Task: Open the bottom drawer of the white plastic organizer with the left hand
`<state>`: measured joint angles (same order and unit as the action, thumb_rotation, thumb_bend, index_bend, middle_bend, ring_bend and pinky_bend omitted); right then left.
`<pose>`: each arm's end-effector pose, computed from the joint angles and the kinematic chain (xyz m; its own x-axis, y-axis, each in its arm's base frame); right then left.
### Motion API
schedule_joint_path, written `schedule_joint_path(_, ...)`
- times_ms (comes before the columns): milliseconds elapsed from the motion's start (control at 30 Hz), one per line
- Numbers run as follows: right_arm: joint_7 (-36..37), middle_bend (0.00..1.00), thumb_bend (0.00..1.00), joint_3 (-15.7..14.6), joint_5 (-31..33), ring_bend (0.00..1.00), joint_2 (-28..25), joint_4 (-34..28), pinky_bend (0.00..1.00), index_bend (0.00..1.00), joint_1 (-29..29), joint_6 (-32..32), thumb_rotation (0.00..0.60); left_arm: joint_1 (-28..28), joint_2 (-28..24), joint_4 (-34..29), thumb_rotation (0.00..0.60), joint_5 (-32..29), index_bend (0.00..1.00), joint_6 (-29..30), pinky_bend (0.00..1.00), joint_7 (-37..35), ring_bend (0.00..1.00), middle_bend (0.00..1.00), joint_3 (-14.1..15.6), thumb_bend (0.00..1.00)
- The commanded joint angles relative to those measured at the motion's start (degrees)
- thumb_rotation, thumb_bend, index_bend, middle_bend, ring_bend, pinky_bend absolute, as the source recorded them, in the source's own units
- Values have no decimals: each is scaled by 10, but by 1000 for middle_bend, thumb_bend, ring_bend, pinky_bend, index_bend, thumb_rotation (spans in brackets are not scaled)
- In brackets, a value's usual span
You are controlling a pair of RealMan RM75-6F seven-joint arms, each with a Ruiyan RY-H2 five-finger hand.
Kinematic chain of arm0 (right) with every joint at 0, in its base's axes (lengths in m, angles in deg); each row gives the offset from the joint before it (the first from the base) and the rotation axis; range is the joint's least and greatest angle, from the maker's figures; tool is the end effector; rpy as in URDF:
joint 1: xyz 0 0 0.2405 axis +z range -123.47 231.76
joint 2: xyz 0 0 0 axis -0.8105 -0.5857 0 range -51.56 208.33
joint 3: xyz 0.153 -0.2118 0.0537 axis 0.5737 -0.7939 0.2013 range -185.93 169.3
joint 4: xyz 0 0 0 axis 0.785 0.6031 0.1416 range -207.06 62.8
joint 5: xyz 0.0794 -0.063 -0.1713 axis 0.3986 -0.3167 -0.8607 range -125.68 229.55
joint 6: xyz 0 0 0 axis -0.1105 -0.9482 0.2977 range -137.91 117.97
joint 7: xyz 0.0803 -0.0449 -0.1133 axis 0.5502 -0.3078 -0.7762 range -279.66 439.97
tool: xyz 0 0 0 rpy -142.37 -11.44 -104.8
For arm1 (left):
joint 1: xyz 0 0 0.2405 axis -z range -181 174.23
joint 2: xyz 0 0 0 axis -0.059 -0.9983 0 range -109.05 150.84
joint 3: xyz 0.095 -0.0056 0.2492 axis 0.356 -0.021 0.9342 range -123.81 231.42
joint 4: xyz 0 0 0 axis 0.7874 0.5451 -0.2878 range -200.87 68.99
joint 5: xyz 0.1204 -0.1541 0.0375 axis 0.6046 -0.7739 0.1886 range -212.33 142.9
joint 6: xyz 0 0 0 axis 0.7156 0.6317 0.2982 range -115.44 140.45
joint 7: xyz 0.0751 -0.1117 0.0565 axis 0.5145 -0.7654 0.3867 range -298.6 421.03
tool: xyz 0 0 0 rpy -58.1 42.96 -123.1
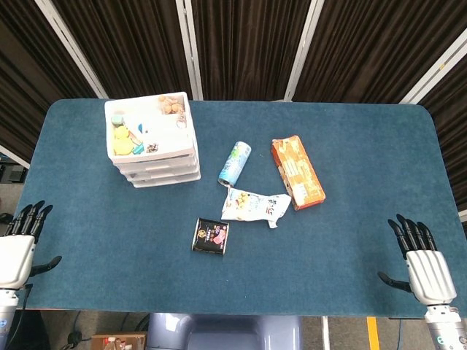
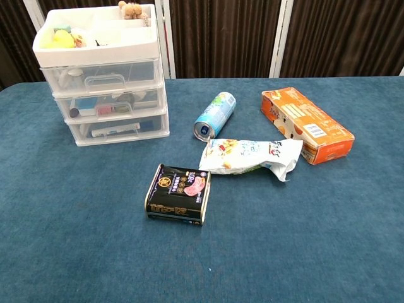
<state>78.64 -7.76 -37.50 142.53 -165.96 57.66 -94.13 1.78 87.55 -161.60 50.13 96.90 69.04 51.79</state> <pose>-0.3113 -0.1666 0.1604 0.4019 -0.0679 0.9131 -0.9155 -0.0495 0.3993 -0.3051 0.1803 0.1516 0.4266 0.0356 0.9038 0.9044 -0.0044 -0.4267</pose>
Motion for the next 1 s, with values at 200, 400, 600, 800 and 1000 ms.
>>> schedule_joint_path(200,10,0,98,-2,-2,0,-3,-1,4,0,-2,-2,600,11,20,-38,600,-21,174,-3,780,-70,714,799,-28,509)
schedule_joint_path(400,12,0,98,-5,-7,0,-5,-4,9,0,-1,0,600,49,32,-107,600,-138,178,-89,908,-78,911,969,-67,581)
schedule_joint_path(600,18,0,98,-3,-2,0,-6,-5,11,0,0,4,600,110,62,-160,600,-302,163,-176,960,-76,976,988,-125,632)
schedule_joint_path(800,24,0,99,-4,-2,0,-9,-7,12,0,1,7,600,177,104,-152,600,-444,129,-241,969,-62,984,995,-158,654)
schedule_joint_path(1000,30,0,99,-4,-1,0,-11,-10,12,0,2,10,600,229,156,-109,600,-549,109,-271,968,-58,985,997,-179,663)
